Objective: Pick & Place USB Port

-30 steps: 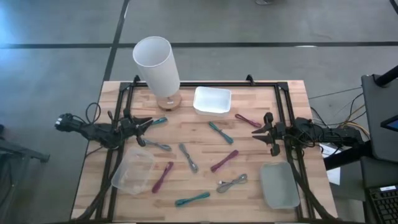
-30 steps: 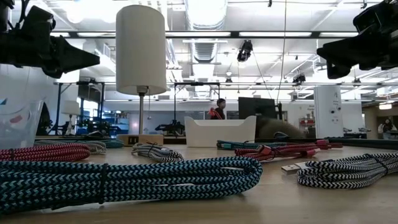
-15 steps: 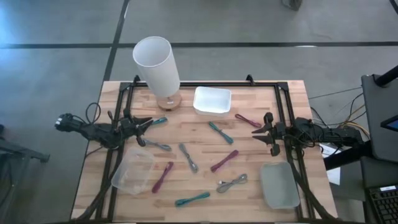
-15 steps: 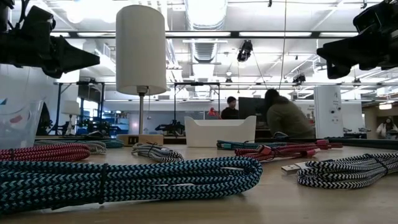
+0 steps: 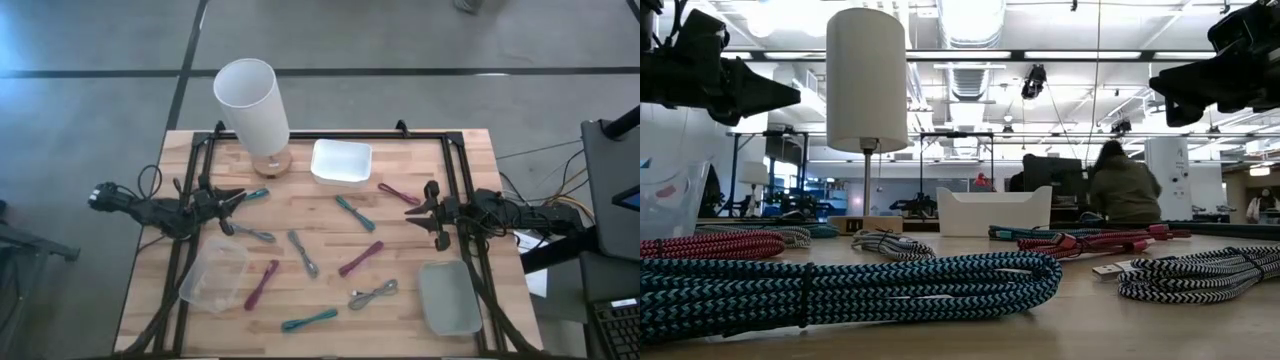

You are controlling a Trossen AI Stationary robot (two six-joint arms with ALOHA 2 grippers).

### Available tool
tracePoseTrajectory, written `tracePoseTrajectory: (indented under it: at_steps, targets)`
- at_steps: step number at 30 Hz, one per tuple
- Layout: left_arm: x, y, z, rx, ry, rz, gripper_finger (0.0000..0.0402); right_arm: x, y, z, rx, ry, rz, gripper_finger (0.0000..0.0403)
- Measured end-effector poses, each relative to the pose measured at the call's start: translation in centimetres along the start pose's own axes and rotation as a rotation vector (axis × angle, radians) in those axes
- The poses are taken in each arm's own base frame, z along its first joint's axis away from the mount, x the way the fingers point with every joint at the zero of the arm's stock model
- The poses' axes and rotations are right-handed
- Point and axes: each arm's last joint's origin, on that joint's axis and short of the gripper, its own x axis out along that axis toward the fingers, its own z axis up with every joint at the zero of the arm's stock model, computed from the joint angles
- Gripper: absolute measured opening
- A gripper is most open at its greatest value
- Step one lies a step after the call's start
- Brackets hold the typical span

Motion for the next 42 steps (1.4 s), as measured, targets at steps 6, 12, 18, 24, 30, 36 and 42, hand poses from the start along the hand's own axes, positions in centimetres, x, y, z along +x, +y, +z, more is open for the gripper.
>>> tracePoseTrajectory:
  at_steps: [6, 12, 18, 24, 30, 36, 42]
  targets:
    - [0.0, 0.0, 0.0, -0.027, 0.0, 0.0, 0.0071, 0.0, 0.0, 0.0, -0.001, -0.005, 0.0, 0.0087]
    - [0.0, 0.1, 0.4, -0.019, -0.034, 0.008, 0.0071, 0.0, 0.0, 0.2, 0.001, -0.021, 0.001, 0.0079]
    - [0.0, 0.1, 0.8, -0.001, -0.049, 0.011, 0.0071, 0.0, -0.1, 0.6, -0.037, -0.065, -0.027, 0.0068]
    - [0.0, 0.1, 0.9, -0.122, -0.061, -0.005, 0.0071, -0.2, -0.1, 2.0, -0.092, -0.207, -0.084, 0.0073]
    - [0.0, -0.1, 1.0, -0.119, -0.069, -0.087, 0.0071, -0.2, -0.2, 2.3, -0.092, -0.241, -0.118, 0.0087]
    - [-0.1, 0.1, 2.3, -0.132, -0.092, -0.088, 0.0075, 0.1, -0.6, 2.2, -0.066, -0.218, -0.23, 0.0112]
    - [-0.1, 0.1, 3.9, -0.106, -0.096, -0.087, 0.0115, 0.5, -0.6, 2.4, -0.059, -0.232, -0.229, 0.0144]
